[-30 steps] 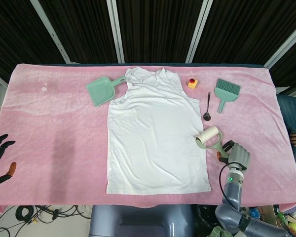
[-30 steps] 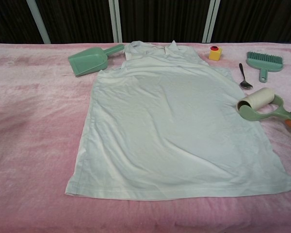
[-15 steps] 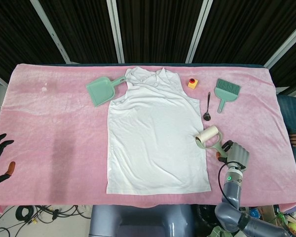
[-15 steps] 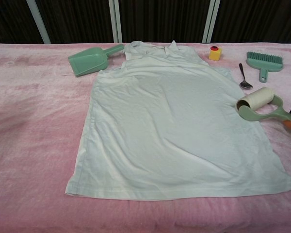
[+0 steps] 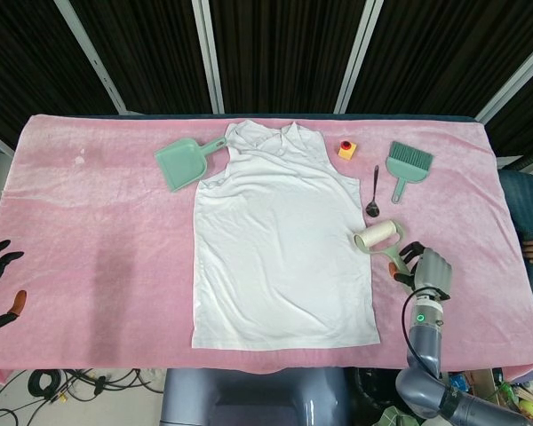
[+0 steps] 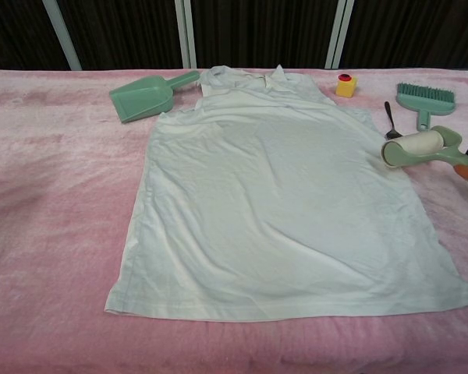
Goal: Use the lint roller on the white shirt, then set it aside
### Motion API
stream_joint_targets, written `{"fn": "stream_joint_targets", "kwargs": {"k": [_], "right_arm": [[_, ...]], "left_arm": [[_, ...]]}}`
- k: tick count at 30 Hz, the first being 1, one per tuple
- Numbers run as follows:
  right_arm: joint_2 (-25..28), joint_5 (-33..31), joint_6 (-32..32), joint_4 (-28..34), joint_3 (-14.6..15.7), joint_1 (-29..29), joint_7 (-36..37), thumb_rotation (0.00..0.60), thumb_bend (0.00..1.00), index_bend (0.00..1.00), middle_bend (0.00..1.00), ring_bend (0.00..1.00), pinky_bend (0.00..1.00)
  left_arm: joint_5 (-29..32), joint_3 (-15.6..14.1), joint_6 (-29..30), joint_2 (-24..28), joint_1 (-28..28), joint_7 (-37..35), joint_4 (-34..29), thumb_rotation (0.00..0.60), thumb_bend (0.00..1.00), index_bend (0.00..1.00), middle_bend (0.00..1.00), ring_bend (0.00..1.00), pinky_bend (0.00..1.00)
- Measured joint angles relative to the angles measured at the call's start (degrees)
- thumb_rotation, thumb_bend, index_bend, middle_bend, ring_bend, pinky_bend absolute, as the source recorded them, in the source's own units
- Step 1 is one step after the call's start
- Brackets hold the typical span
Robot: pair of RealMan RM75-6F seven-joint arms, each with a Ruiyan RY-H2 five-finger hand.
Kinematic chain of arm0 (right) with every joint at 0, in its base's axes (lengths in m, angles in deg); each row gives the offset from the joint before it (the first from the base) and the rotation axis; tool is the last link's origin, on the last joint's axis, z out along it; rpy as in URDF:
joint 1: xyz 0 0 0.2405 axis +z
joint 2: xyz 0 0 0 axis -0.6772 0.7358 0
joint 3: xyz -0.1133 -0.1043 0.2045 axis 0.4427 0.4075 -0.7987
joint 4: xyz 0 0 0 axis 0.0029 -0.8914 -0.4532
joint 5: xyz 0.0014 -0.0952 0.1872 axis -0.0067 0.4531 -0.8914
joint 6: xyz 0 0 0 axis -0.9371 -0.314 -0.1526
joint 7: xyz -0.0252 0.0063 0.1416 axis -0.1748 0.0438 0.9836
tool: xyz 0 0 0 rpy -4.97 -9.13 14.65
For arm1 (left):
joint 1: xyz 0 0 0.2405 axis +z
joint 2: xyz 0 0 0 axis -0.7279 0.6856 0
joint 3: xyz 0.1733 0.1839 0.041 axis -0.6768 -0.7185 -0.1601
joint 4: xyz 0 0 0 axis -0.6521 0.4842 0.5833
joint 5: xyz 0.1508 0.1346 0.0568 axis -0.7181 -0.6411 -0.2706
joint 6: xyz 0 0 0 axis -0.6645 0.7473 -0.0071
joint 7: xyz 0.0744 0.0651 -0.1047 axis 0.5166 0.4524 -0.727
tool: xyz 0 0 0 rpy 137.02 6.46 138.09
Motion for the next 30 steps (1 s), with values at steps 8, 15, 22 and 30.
{"fn": "stream_joint_targets", "kwargs": {"k": [8,15,22,30], "right_arm": [[5.87,6.77,5.91,2.14,0.17,-0.57,5.37,0.6,0.61,0.74,0.66,0.7,0.64],[10.12,10.58,13.52,3.25,0.36,1.64,7.34,0.6,0.62,0.75,0.66,0.7,0.64],[11.34,12.48,19.68,1.15,1.46,7.07,3.86,0.6,0.64,0.75,0.67,0.7,0.64],[10.83,10.27,25.66,-0.58,2.82,11.43,1.89,0.6,0.64,0.75,0.67,0.7,0.64]], "left_arm": [[-0.21,0.04,0.13,0.02,0.1,-0.17,-0.08,0.6,0.41,0.2,0.08,0.0,0.01],[-0.25,0.08,0.13,-0.02,0.16,-0.22,-0.09,0.6,0.41,0.2,0.08,0.0,0.01],[-0.08,0.22,-0.08,-0.04,0.1,-0.38,-0.05,0.6,0.41,0.2,0.08,0.0,0.01],[0.09,0.39,-0.35,0.03,0.02,-0.87,0.12,0.6,0.41,0.2,0.09,0.0,0.01]]}}
